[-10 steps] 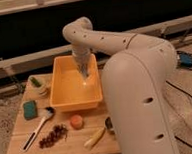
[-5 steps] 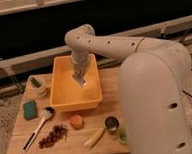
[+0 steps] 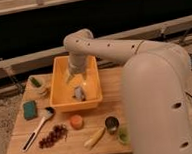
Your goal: Place towel in tray
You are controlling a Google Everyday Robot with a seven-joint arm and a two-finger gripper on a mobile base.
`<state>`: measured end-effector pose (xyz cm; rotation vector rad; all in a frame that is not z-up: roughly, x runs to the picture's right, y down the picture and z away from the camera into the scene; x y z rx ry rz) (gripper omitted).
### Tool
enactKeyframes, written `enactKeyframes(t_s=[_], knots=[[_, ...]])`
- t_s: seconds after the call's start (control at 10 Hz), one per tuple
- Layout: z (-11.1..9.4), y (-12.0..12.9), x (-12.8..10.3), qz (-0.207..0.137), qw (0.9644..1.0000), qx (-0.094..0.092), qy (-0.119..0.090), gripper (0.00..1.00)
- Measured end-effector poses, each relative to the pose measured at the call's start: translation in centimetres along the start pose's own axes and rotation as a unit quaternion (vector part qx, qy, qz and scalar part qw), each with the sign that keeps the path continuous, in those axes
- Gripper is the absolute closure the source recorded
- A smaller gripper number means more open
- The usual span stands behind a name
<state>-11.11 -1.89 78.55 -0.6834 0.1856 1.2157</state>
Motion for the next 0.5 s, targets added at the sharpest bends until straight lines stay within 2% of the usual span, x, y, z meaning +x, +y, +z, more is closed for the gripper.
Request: enactKeyframes(t_s=[0.1,0.4,0.5], knots=[[-0.5,0.0,-0.2,-0.002,1.0000,0.000,-0.005,0.20],[-4.2,-1.9,0.2,0.013,0.9995,0.006,-0.027,0.20],[-4.1,-1.8,0.2,0.012,0.9996,0.006,-0.026,0.20]])
